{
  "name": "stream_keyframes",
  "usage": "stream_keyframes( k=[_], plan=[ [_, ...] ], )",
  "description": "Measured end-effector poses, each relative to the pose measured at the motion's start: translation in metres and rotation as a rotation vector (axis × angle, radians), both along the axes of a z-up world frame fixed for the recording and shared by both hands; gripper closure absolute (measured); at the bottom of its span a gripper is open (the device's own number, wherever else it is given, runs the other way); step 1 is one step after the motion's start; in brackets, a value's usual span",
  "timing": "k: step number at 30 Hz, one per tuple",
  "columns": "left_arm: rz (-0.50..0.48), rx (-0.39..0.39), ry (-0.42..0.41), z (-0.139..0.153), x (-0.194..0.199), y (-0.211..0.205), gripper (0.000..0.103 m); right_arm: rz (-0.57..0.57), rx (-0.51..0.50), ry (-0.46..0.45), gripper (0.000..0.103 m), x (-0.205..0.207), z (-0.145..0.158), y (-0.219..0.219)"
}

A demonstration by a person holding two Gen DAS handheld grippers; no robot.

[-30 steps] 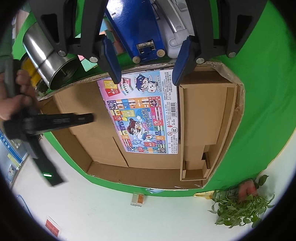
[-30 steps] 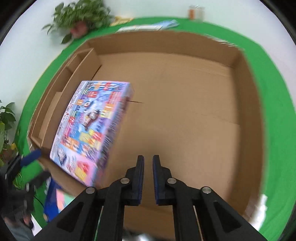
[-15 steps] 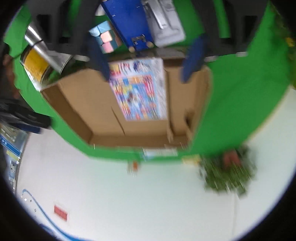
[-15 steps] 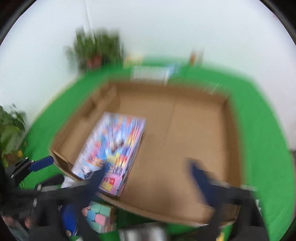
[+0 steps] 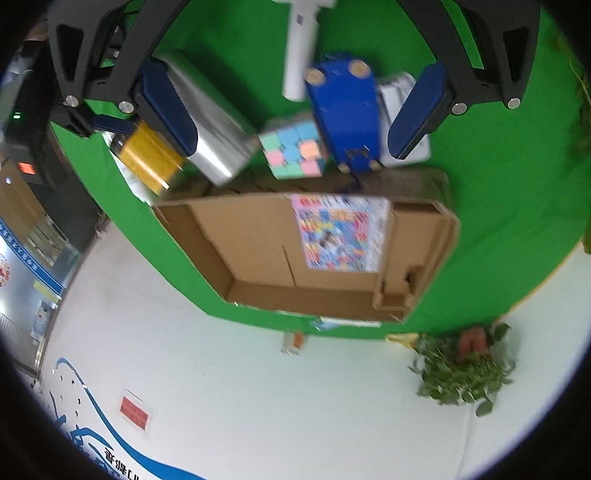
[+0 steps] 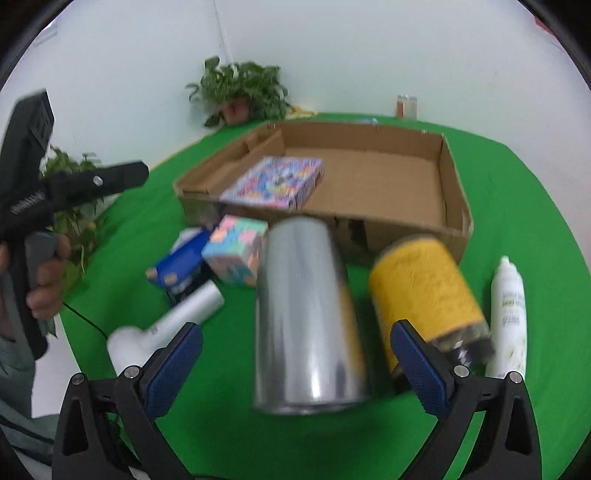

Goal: Organize rigid objects
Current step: 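Grasp the silver metal cylinder with both grippers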

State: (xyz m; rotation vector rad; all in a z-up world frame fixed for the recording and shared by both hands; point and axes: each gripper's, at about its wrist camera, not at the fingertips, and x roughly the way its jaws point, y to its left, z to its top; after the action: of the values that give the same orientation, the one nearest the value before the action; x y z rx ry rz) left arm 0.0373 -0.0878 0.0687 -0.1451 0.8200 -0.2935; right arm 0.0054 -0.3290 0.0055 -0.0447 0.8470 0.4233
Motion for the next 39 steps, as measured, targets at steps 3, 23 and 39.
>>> stream_keyframes(
  k=[3,23,39],
  plan=[
    [-0.046,-0.072,0.065,-0.006,-0.006,-0.01,0.001,-0.019,-0.01,0.046,0.018,0.002,-0.022,-0.004],
    [-0.281,-0.3,0.512,-0.075,-0.007,-0.1,0.001,-0.016,0.084,0.035,0.01,-0.116,-0.001,-0.025],
    [-0.192,-0.256,0.645,-0.109,0.004,-0.09,0.009,0.036,0.295,0.439,0.019,-0.05,-0.053,-0.014]
  ],
)
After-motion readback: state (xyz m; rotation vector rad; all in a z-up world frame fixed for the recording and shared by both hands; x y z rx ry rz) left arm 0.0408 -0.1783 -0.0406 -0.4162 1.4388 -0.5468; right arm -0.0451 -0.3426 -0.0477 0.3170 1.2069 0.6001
